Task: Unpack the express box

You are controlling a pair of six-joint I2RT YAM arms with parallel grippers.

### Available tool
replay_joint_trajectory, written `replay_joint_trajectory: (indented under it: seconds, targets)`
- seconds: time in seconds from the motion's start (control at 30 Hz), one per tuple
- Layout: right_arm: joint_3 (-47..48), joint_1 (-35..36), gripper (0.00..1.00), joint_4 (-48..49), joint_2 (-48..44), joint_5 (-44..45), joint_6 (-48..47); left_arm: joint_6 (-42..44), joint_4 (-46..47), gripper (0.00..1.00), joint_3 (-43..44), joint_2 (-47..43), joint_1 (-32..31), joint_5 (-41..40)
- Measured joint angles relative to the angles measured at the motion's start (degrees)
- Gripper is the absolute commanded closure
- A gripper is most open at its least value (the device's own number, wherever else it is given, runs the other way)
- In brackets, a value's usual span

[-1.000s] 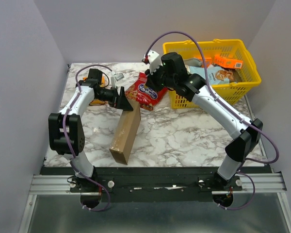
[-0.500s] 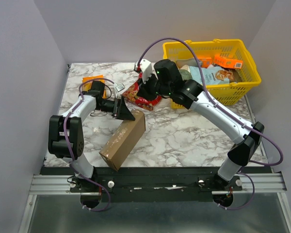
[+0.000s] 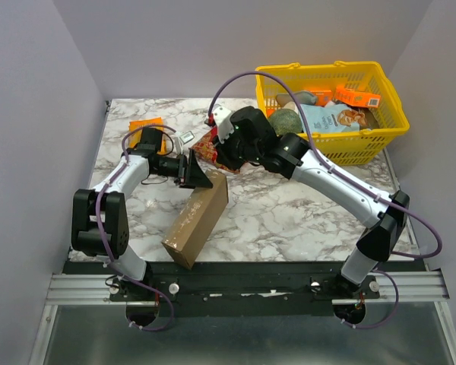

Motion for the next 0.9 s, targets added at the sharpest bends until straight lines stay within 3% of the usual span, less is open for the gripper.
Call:
replay_joint_trajectory:
  seconds: [0.9]
  targets:
    - [-0.26,0.59,1.00,0.90,1.27,-0.20,-1.64,-1.25,2.82,0.10,-1.73,-1.57,-0.09,-0.46]
